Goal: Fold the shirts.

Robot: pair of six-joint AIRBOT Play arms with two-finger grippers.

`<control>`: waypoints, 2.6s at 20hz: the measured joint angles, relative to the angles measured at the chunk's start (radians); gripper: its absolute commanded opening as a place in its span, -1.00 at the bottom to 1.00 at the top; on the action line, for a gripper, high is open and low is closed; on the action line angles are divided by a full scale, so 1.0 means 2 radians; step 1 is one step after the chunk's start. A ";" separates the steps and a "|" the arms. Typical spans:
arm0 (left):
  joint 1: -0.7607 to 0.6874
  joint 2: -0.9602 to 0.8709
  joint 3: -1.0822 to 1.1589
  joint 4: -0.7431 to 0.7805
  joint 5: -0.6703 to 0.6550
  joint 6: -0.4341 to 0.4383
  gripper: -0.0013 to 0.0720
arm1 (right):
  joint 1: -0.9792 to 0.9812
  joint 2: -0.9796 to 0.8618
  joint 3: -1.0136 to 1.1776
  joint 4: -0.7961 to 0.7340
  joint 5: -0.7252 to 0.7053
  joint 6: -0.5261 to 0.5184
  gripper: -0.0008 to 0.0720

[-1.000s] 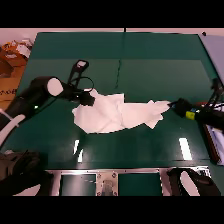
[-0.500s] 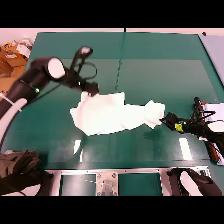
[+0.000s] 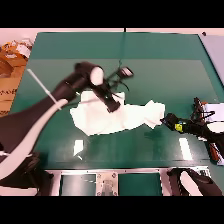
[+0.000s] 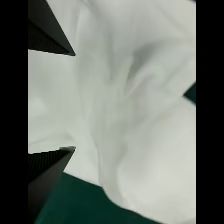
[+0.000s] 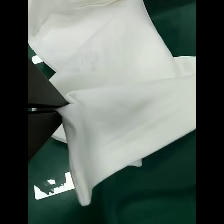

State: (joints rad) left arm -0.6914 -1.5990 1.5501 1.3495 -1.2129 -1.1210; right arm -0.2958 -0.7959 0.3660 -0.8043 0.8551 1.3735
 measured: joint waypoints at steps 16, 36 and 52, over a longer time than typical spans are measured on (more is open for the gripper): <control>-0.018 -0.078 0.002 0.013 0.029 0.209 0.02 | 0.000 0.000 0.000 0.000 -0.001 -0.023 -0.94; -0.018 0.086 0.121 0.304 0.082 -0.032 -0.89 | 0.000 0.027 0.299 0.005 0.018 -0.025 -0.94; -0.018 0.311 0.224 0.356 0.199 -0.159 -0.89 | 0.001 0.091 0.636 0.008 0.040 -0.023 -0.94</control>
State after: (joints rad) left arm -0.7277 -0.9771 1.9972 2.0605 -0.8158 -1.4384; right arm -0.2947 -0.6147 1.6375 -0.7891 0.9344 1.3281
